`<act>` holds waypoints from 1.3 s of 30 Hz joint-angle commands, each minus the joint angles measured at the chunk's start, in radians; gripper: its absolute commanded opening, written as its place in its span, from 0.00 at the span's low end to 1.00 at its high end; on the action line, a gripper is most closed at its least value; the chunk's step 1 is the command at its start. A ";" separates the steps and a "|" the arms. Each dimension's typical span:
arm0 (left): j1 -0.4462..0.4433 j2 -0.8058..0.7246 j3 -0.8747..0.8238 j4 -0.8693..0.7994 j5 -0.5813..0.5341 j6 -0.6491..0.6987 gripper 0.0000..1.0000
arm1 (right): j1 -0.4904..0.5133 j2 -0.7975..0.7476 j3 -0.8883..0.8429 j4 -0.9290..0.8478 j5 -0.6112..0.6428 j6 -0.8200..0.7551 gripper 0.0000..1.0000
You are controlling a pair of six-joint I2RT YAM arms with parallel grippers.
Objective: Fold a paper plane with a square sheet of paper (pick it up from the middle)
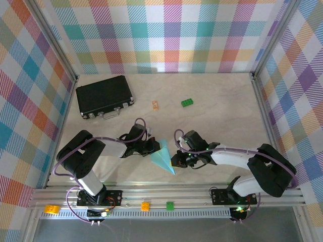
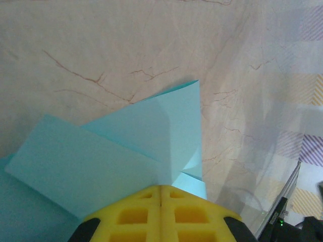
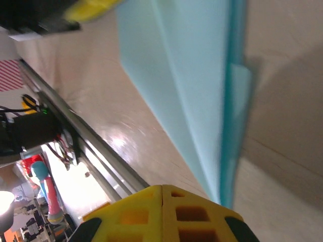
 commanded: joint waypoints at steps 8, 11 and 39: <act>-0.004 0.028 -0.049 -0.119 -0.095 0.003 0.00 | 0.032 0.229 0.053 0.091 -0.052 0.040 0.09; -0.004 0.029 -0.051 -0.121 -0.098 0.003 0.00 | 0.041 0.198 -0.023 0.114 -0.046 0.057 0.09; -0.004 -0.030 -0.107 -0.013 -0.093 -0.210 0.00 | 0.047 -0.083 -0.151 0.091 0.026 0.386 0.49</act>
